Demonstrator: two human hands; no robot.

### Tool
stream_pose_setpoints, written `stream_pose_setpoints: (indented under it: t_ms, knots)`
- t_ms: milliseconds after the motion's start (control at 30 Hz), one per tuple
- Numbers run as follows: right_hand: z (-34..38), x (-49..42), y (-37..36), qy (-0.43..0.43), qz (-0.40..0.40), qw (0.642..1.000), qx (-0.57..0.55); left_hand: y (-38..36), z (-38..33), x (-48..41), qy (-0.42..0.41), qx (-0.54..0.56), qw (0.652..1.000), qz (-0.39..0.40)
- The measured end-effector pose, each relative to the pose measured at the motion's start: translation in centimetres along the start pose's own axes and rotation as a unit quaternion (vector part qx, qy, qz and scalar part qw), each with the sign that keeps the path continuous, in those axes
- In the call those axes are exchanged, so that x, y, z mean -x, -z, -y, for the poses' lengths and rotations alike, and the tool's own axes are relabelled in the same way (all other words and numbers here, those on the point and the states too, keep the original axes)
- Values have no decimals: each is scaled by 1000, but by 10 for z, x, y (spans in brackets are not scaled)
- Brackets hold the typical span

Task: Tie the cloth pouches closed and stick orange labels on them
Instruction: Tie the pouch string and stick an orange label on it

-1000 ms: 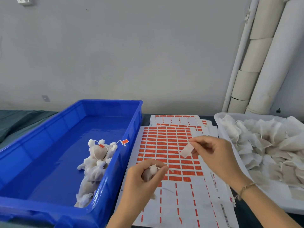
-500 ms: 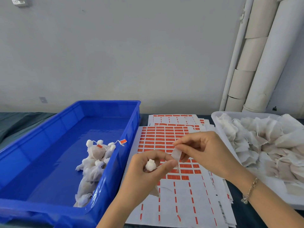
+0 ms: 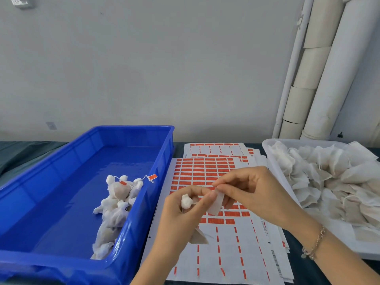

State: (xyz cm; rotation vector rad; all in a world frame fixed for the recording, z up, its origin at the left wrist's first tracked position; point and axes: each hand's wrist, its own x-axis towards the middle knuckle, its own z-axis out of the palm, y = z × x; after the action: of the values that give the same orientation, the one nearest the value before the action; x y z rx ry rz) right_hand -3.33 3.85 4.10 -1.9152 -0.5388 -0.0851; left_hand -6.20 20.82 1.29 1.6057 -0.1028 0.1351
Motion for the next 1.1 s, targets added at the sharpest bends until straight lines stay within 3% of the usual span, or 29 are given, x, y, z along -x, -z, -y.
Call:
stream_pose_setpoints:
  t_ms: [200, 633, 1100]
  knots:
    - [-1, 1, -2, -11, -12, 1000, 13, -4, 0, 4, 4, 42, 999, -3]
    - [-6, 4, -10, -12, -44, 997, 65, -15, -1, 11, -115, -59, 992, 10]
    - [-3, 7, -5, -35, -33, 999, -11, -1, 7, 0, -79, -42, 995, -33]
